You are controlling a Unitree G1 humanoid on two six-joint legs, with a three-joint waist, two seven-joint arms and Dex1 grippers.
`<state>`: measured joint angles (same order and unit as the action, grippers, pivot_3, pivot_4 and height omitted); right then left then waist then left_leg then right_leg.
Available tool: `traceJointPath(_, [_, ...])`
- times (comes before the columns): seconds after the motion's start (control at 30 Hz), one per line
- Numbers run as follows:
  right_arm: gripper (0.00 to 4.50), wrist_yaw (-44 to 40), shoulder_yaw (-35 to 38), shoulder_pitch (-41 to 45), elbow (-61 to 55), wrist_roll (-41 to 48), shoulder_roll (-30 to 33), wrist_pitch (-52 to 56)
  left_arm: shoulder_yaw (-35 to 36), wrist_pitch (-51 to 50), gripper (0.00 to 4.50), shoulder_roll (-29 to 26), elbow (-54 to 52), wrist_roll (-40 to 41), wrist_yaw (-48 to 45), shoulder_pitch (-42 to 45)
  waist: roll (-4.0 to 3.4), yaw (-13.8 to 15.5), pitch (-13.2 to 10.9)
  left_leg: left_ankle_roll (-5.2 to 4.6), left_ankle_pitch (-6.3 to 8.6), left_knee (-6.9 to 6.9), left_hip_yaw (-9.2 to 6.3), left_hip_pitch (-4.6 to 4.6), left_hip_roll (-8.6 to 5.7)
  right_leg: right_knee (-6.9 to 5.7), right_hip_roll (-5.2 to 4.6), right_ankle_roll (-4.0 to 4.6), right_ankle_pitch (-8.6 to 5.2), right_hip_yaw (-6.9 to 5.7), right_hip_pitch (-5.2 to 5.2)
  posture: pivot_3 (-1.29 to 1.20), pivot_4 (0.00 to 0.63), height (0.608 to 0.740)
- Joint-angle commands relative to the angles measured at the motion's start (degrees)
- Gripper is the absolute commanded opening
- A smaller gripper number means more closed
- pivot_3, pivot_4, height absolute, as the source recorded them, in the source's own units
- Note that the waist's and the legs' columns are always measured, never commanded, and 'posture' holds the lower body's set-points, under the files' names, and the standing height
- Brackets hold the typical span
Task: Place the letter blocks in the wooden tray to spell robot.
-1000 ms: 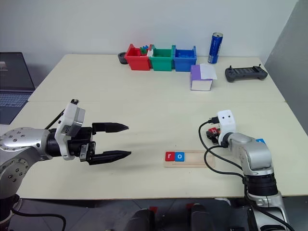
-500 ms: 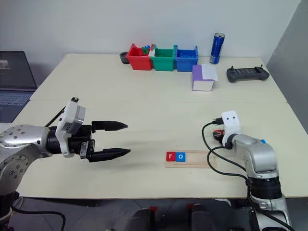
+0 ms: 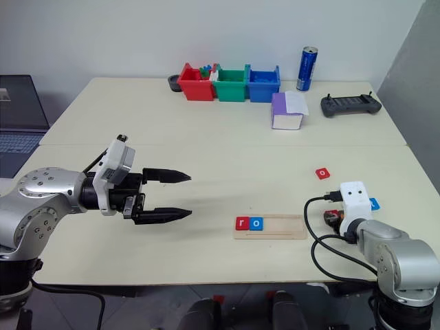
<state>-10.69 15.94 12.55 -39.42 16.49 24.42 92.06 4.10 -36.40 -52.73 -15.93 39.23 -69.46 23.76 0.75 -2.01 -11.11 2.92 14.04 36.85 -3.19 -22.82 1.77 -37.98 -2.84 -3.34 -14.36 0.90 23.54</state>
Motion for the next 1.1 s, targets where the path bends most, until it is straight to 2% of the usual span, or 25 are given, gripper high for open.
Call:
traceJointPath(0.03, [1.47,1.2,1.9,0.7,-1.0,-0.7,-1.6,0.4,0.1,0.9,4.5,0.2,-0.8,0.1,-0.7,1.1,0.0,0.0,0.0,0.0,0.0,0.0,-0.01,-0.01,0.0,0.0,0.0,0.0,0.0,-0.01,0.0,0.0,0.15,0.74])
traceJointPath(0.27, [1.47,1.5,1.0,1.8,0.7,-0.3,-1.5,0.4,0.8,0.6,4.5,-0.3,-1.7,0.2,-0.9,0.1,0.01,0.0,0.0,0.0,0.0,0.0,0.0,-0.01,0.0,0.01,0.0,0.0,0.0,0.0,0.0,0.0,0.15,0.74])
traceJointPath(0.57, [4.47,-0.5,2.1,4.6,2.1,0.9,1.1,0.4,0.3,0.3,4.5,0.1,-1.5,0.2,-0.8,0.6,0.01,0.1,0.0,0.0,0.0,-0.01,0.0,-0.02,0.0,0.02,0.0,0.0,0.0,0.0,0.0,0.0,0.15,0.74])
traceJointPath(0.63, [4.47,-3.5,3.0,4.9,2.2,3.1,5.6,0.4,0.1,0.4,4.5,0.3,-1.2,0.1,-0.9,0.8,-0.01,0.1,0.0,0.0,0.0,-0.01,0.0,-0.02,0.0,0.02,0.0,0.0,0.0,0.0,0.0,0.0,0.15,0.74])
traceJointPath(0.7, [4.47,-8.3,4.7,6.0,3.8,5.3,12.8,0.4,-0.1,0.6,4.5,0.4,-0.7,-0.2,-1.0,1.1,-0.01,0.1,0.0,-0.01,0.01,0.0,0.01,-0.03,-0.01,0.04,-0.01,0.0,0.0,0.0,-0.01,0.0,0.15,0.74])
traceJointPath(0.8, [4.47,-18.2,6.0,5.8,7.5,9.2,24.6,-5.5,-0.1,0.7,4.5,0.3,-0.6,-0.5,-1.1,1.2,0.0,0.3,0.0,-0.01,0.01,0.0,0.04,-0.05,-0.03,0.08,-0.05,-0.01,0.0,-0.01,-0.02,0.0,0.15,0.74])
traceJointPath(0.9, [4.47,-29.6,6.4,1.8,12.6,10.6,31.4,-20.4,0.3,0.5,4.5,0.3,-0.8,-0.4,-1.1,1.2,0.07,0.2,0.0,-0.13,0.07,0.0,0.03,-0.03,0.0,0.12,-0.01,0.0,-0.01,-0.02,-0.03,0.0,0.15,0.74])
traceJointPath(1.03, [4.47,-46.2,4.2,-7.1,22.1,7.9,35.8,-45.2,1.2,0.2,4.5,0.1,-1.6,0.0,-0.7,0.5,0.12,0.2,0.0,-0.25,0.14,0.01,0.07,-0.03,0.02,0.22,0.01,-0.01,-0.02,0.0,-0.08,0.0,0.15,0.74])
traceJointPath(1.1, [4.47,-54.5,3.2,-8.9,26.5,8.1,37.0,-54.7,1.5,0.1,4.5,-0.3,-1.9,0.2,-1.0,0.2,0.11,0.2,0.0,-0.27,0.16,0.05,0.15,-0.03,0.01,0.26,-0.02,-0.03,-0.01,0.04,-0.1,0.0,0.15,0.74])
